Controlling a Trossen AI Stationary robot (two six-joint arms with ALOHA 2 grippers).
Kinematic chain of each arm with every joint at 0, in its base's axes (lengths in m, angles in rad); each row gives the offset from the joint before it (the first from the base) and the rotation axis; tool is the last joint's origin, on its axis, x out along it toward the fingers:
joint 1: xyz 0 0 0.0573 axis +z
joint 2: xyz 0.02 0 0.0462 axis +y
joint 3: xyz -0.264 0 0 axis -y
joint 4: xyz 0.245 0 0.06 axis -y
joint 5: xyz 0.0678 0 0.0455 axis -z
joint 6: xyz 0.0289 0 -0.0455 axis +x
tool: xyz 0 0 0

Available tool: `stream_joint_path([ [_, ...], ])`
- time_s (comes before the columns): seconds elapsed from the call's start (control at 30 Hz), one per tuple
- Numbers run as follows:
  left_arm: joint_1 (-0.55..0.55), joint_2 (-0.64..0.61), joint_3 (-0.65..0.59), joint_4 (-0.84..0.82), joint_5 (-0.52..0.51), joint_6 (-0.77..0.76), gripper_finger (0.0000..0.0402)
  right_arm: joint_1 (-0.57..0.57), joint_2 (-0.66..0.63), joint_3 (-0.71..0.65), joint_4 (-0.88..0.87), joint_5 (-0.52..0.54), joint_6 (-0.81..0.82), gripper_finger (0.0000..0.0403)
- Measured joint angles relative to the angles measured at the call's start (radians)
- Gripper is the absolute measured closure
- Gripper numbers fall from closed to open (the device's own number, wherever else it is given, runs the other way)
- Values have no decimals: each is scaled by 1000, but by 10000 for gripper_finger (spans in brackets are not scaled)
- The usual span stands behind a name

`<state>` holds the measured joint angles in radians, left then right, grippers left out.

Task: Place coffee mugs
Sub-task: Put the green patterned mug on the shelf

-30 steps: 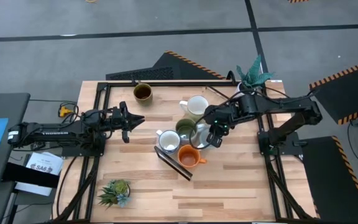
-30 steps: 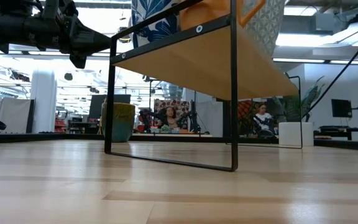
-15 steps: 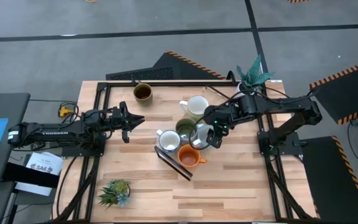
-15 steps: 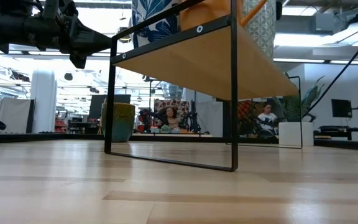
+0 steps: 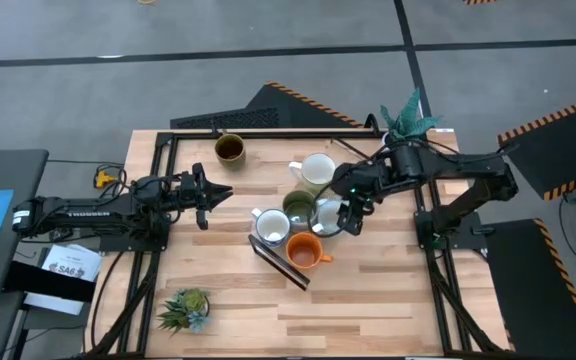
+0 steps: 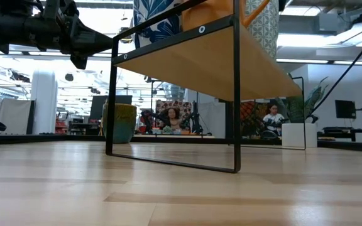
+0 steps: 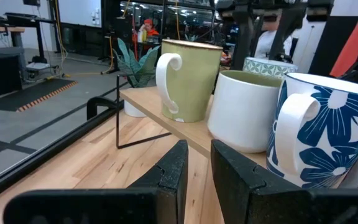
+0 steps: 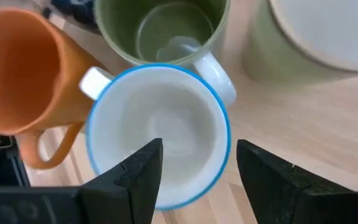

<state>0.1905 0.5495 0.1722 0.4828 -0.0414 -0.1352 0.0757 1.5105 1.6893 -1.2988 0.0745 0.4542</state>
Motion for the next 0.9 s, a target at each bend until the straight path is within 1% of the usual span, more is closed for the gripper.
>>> stream_joint_path([
  [0.1,0,0,0,0,0,0,346,2,-1,55,-39,1,-30,173],
  [0.2,0,0,0,0,0,0,346,17,-10,75,-77,12,-67,173],
  [0.3,0,0,0,0,0,0,346,46,-43,59,-119,96,-81,173],
  [0.37,0,0,0,0,0,0,346,65,-77,32,-168,175,-57,173],
  [0.43,0,0,0,-2,0,0,346,80,-122,-2,-203,246,0,173],
  [0.53,0,0,0,-2,0,0,346,95,-224,-94,-214,313,100,173],
  [0.6,0,0,0,-1,-3,0,346,103,-312,-181,-199,338,175,173],
  [0.67,0,0,0,-1,-20,0,346,112,-399,-284,-153,351,222,173],
  [0.77,0,0,0,-1,-49,0,346,133,-534,-464,6,357,230,173],
  [0.83,0,0,0,-1,-60,0,346,147,-620,-598,186,378,175,173],
  [0.9,0,0,0,0,-61,0,346,156,-693,-729,377,396,84,173],
])
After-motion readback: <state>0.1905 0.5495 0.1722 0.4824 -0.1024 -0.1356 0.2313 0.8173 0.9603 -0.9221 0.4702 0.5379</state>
